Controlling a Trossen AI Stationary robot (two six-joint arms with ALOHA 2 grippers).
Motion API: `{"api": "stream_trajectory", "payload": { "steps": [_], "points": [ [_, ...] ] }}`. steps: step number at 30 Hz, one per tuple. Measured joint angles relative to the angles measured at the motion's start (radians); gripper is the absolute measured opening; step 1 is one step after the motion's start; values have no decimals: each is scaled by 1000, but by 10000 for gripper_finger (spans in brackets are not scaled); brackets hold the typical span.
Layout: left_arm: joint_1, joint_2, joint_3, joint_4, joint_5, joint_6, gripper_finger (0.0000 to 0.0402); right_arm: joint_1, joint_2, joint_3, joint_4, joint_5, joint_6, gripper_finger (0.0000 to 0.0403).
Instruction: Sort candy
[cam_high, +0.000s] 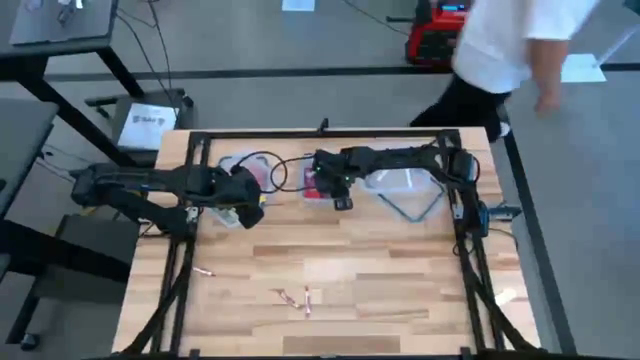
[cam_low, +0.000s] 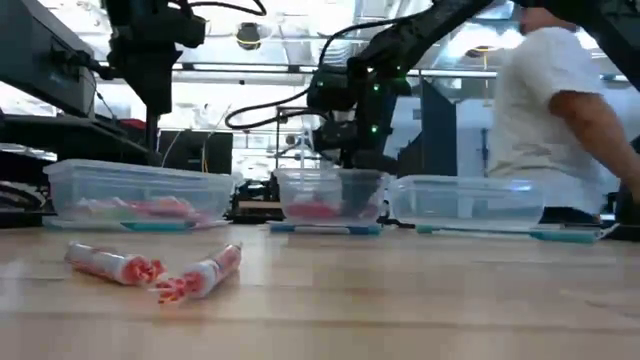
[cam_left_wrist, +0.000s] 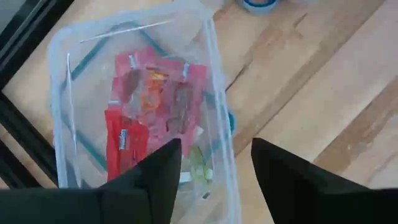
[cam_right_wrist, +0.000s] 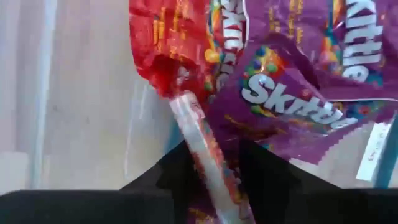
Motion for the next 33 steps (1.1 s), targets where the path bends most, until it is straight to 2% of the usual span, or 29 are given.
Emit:
{"api": "stream_trajectory", "payload": {
  "steps": [5,13,16,22,26,30,33],
  "points": [
    [0,0,0,4,0,0,182,0,1,67,-66,0,-1,23],
    [0,0,0,4,0,0,182,1,1,201,-242,0,18,32],
    [0,0,0,4,0,0,182,-3,-2,257,-348,-1,30,23],
    [0,0,0,4,0,0,182,-84,-107,268,-470,-4,107,23],
    [0,0,0,4,0,0,182,-168,-222,209,-479,-1,170,23],
    [0,0,0,3,0,0,182,-227,-325,71,-467,-35,267,24],
    [0,0,0,4,0,0,182,-261,-386,-67,-408,-74,445,60]
  ]
}}
